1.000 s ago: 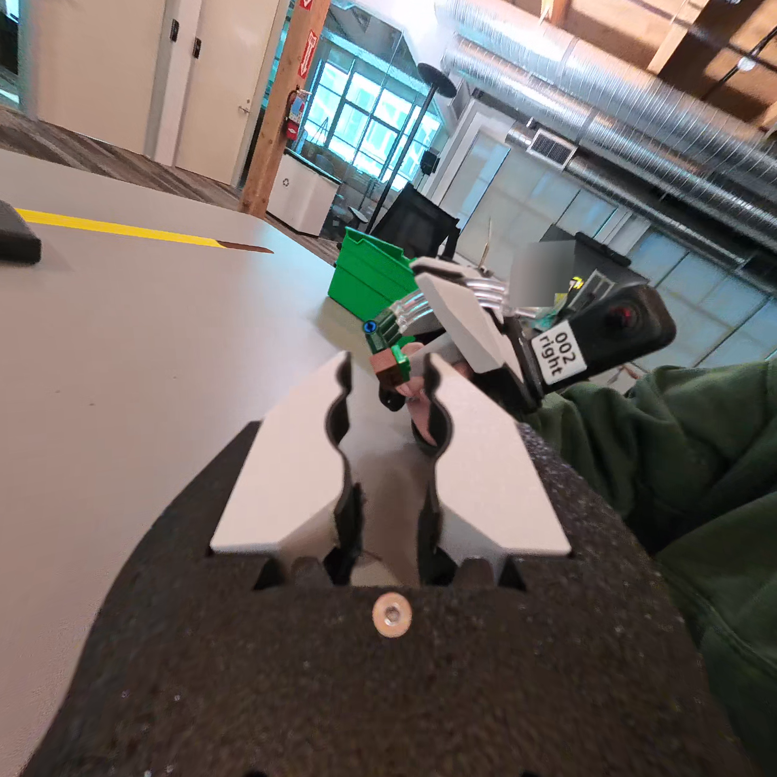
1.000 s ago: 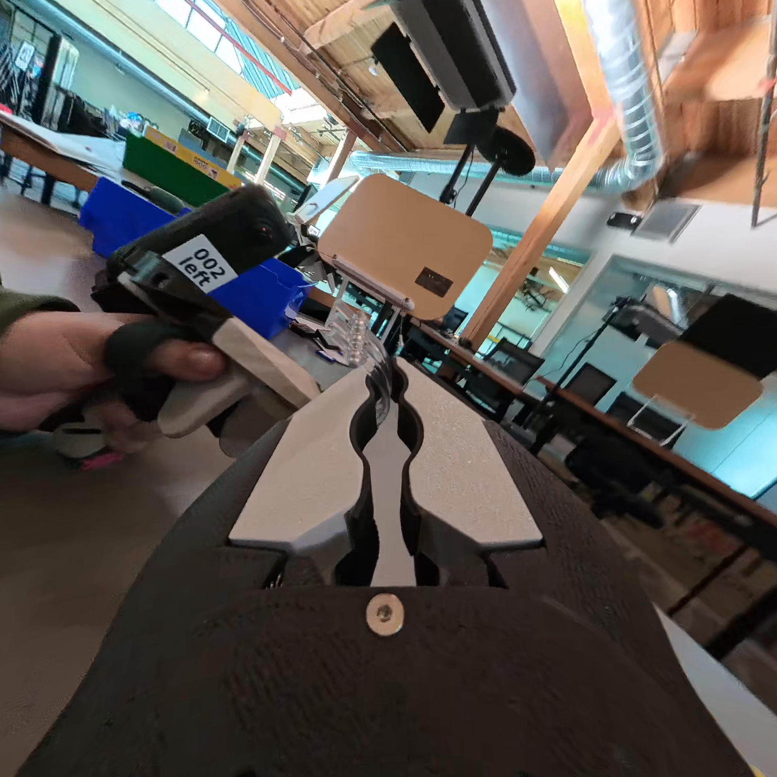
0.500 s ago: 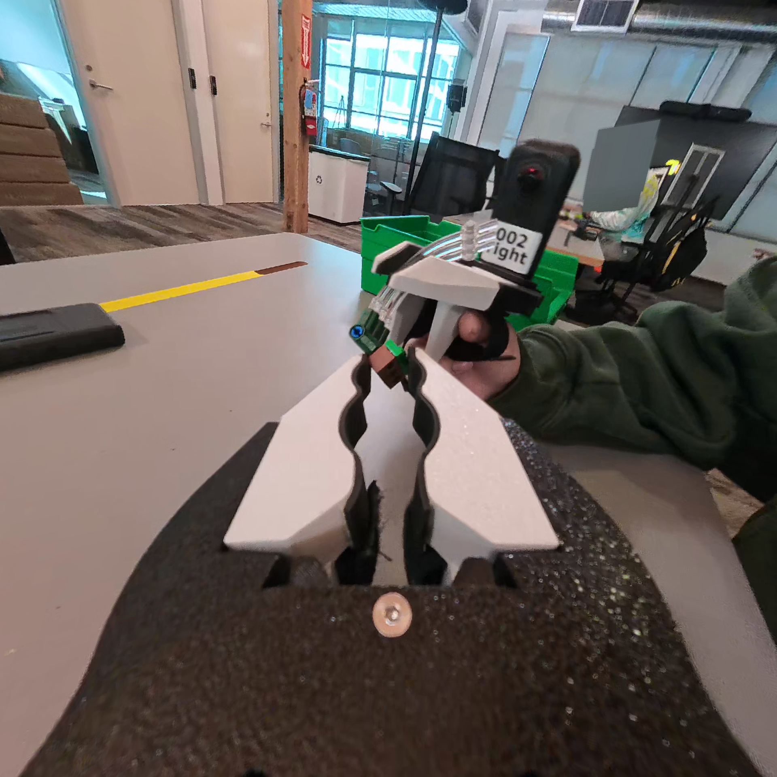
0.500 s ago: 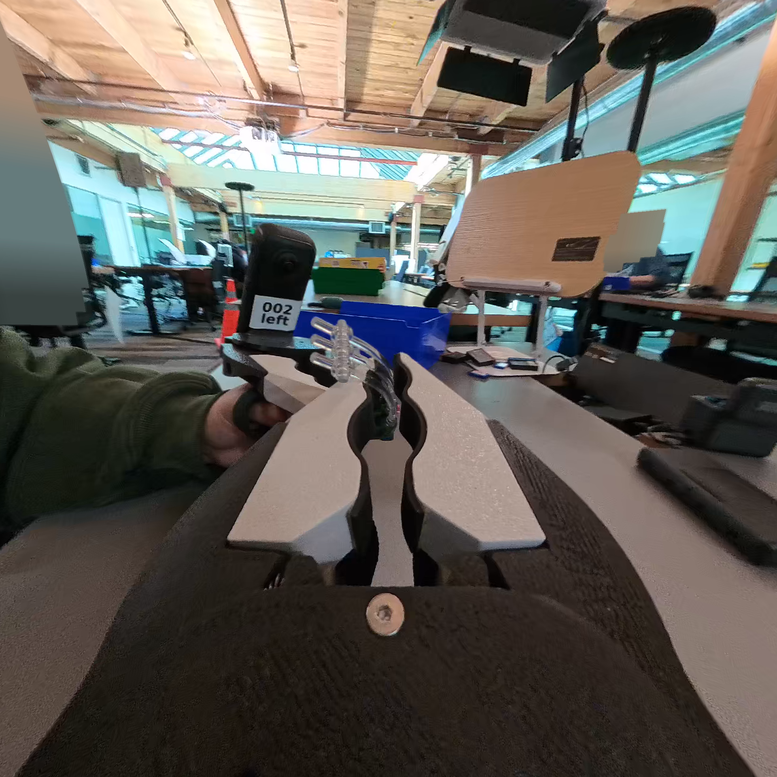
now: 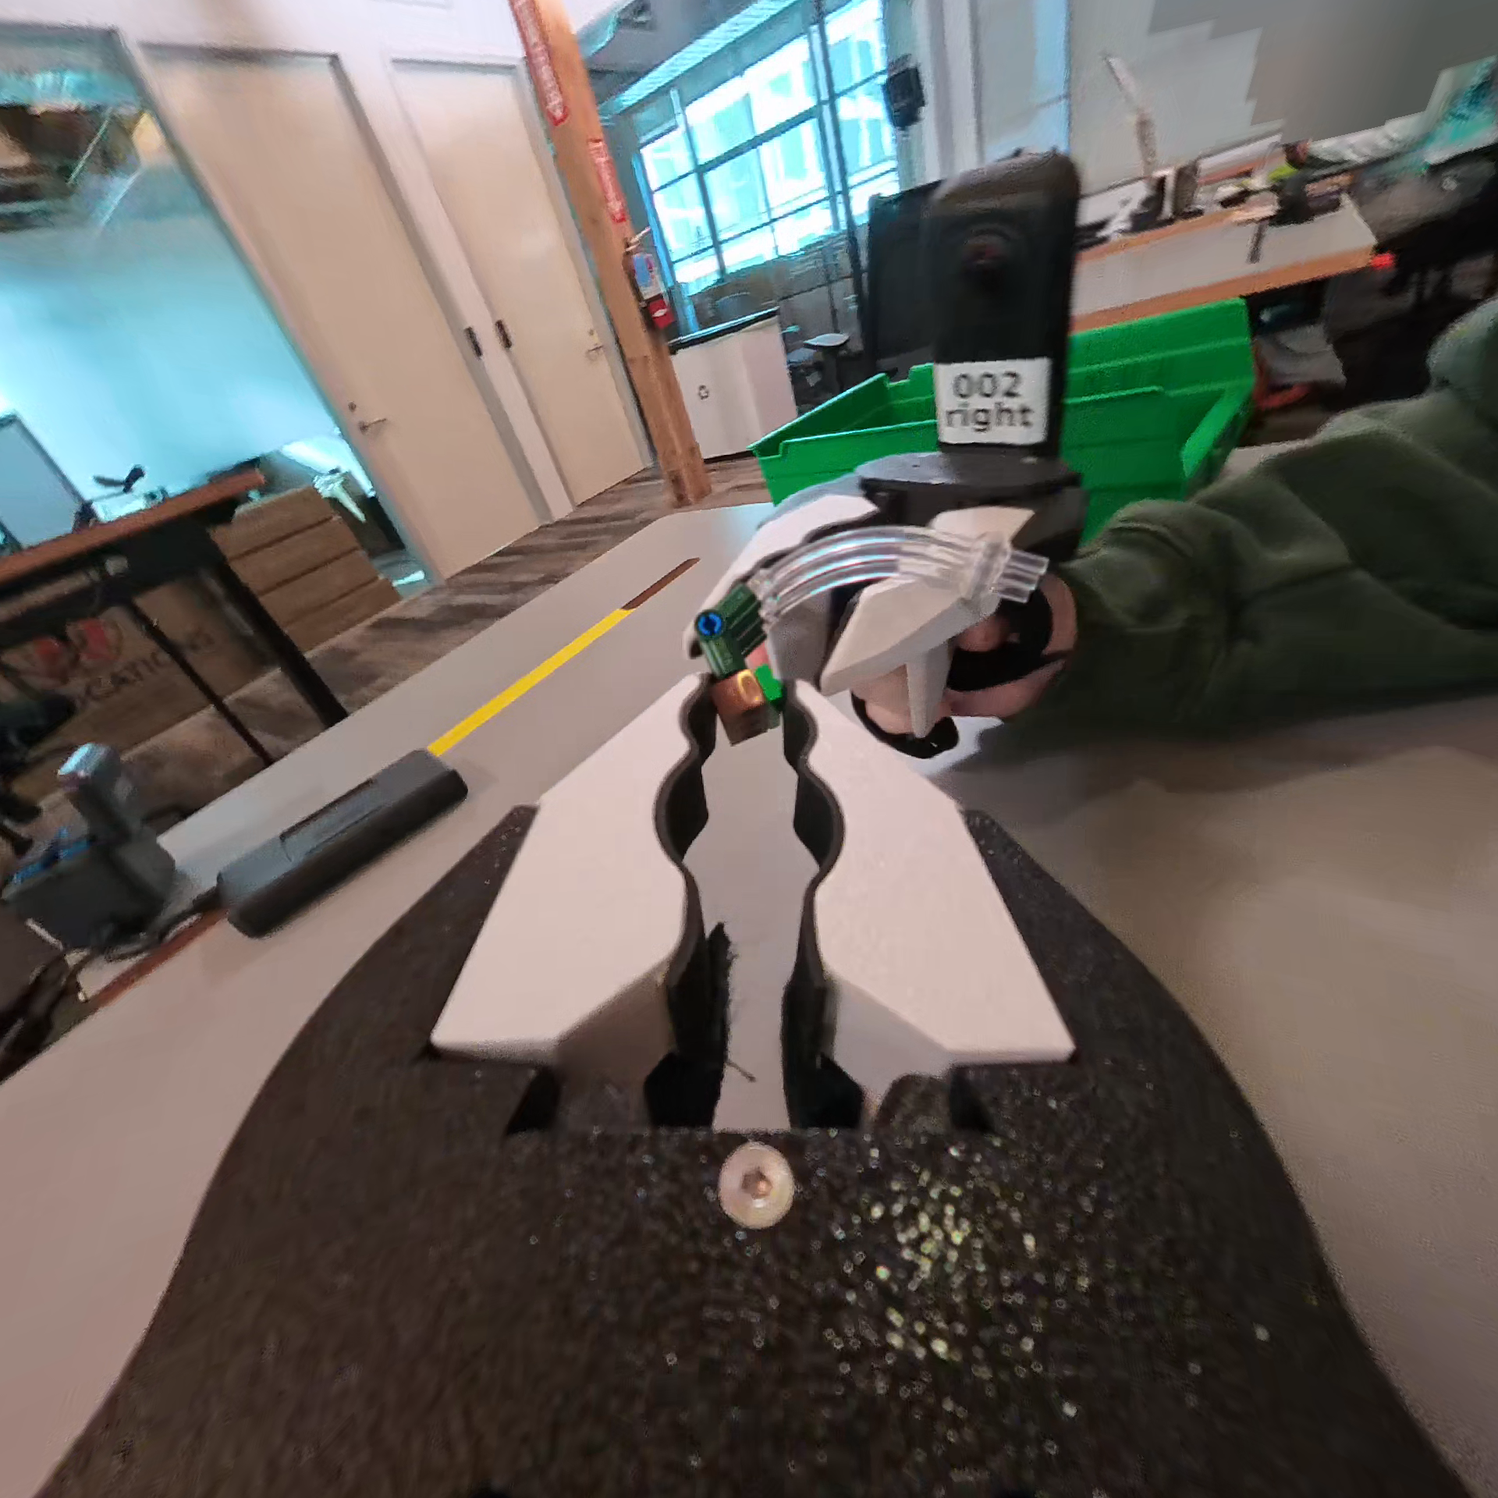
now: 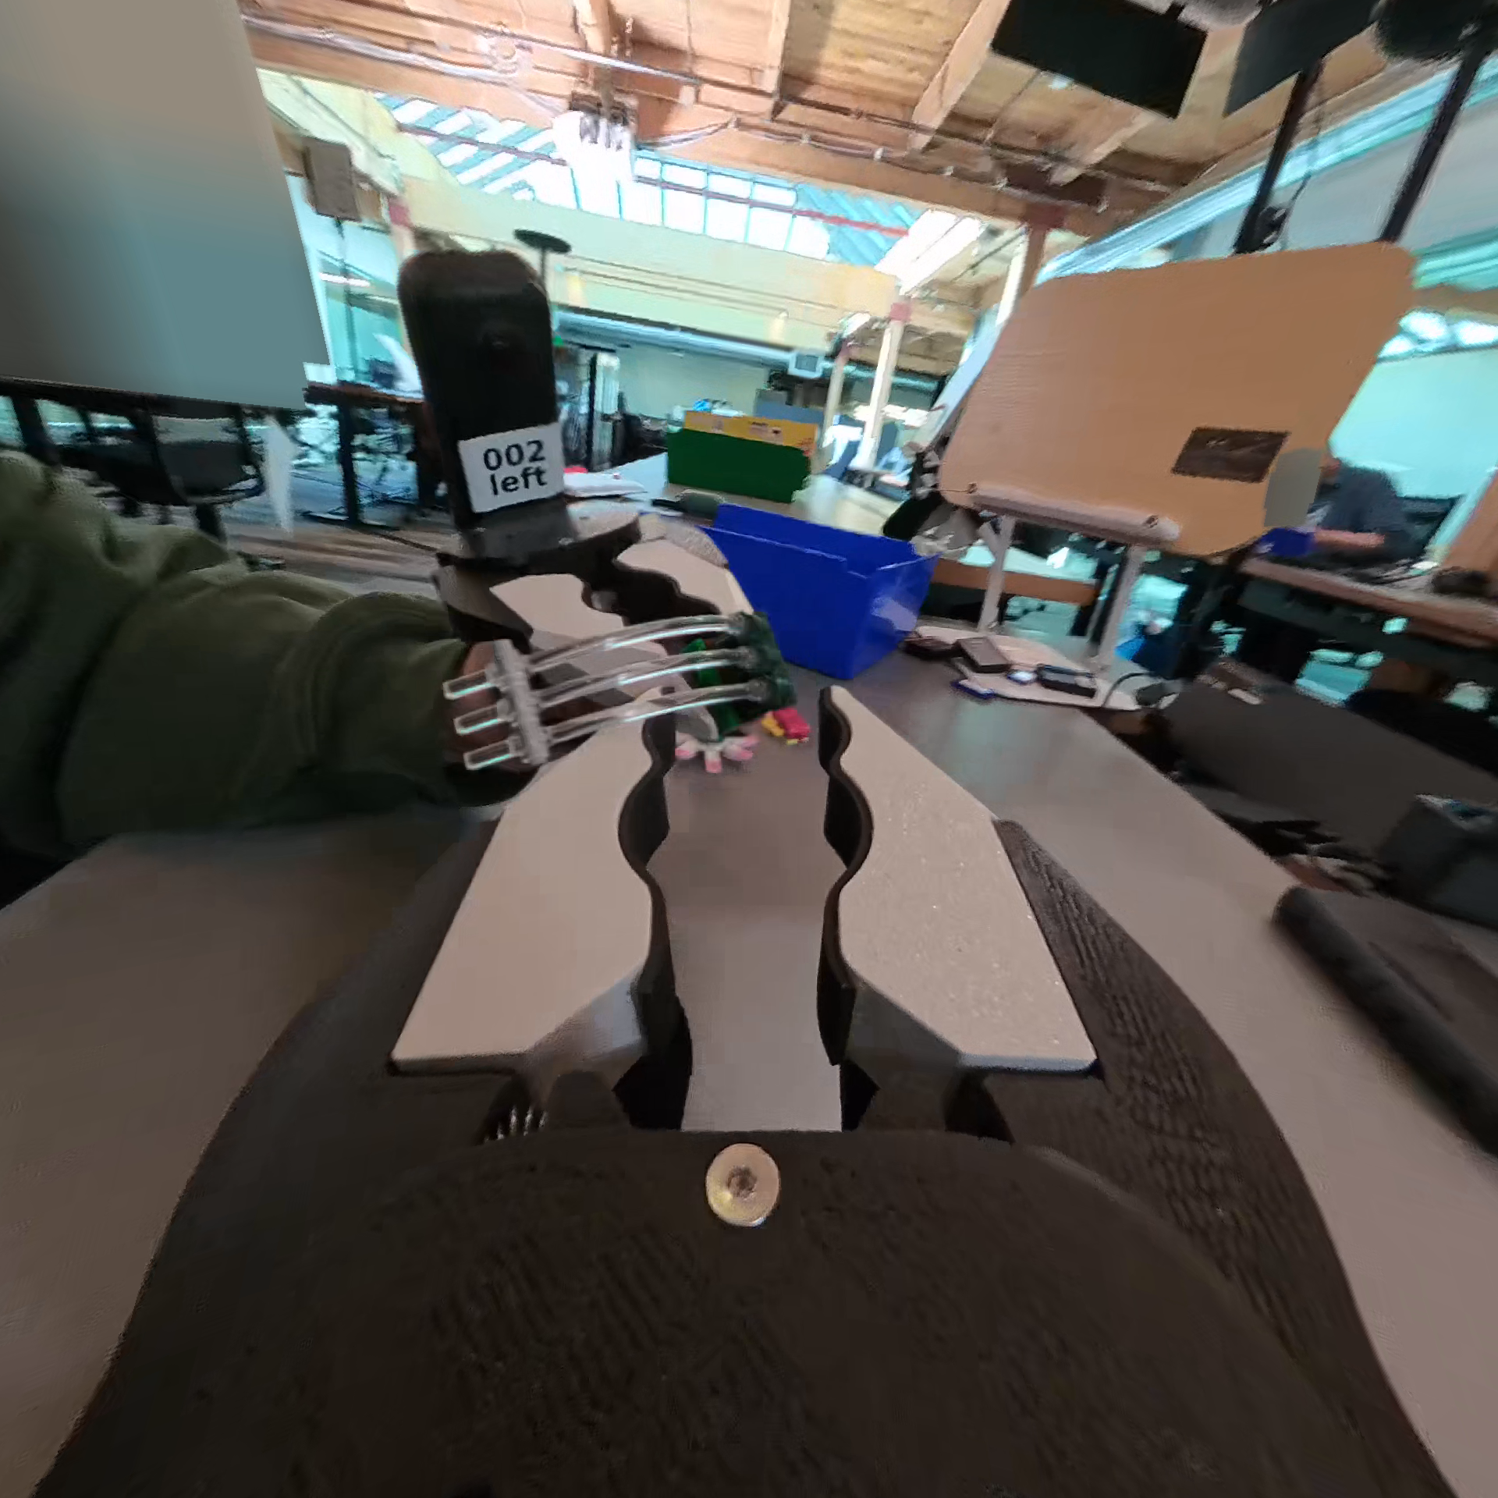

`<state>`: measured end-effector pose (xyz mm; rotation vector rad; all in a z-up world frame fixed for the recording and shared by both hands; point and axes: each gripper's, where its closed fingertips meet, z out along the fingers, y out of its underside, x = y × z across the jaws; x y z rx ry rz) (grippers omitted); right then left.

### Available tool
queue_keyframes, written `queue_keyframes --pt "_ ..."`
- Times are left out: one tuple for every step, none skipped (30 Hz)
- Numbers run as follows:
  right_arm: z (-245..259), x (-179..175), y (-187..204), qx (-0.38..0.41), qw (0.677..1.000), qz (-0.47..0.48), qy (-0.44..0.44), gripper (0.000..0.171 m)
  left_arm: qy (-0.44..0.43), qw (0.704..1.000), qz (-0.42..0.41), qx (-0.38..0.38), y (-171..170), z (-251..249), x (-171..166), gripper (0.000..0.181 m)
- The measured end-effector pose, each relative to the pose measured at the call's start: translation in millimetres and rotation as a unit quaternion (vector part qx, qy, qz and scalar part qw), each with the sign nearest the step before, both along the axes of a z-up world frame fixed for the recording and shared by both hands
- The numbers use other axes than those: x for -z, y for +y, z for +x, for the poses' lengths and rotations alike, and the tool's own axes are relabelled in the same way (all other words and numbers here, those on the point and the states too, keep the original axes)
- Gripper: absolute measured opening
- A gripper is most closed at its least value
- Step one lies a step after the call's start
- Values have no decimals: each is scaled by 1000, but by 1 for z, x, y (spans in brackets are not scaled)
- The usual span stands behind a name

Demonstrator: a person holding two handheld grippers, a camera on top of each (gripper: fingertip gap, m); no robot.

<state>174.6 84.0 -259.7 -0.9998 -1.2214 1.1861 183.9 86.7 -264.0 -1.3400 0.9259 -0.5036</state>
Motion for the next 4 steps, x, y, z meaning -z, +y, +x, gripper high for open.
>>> queue_keyframes --pt "0 6 0 -13 1000 -2 -20 36 10 1000 5 3 0 -1 2 14" --pt "1 13 0 -21 999 -2 -40 39 22 1000 3 -2 2 -4 5 14" --pt "3 18 2 -26 998 1 -55 44 37 999 5 -5 3 -6 8 14" --pt "5 22 2 -32 997 8 -69 44 51 999 11 -12 4 -8 11 14"
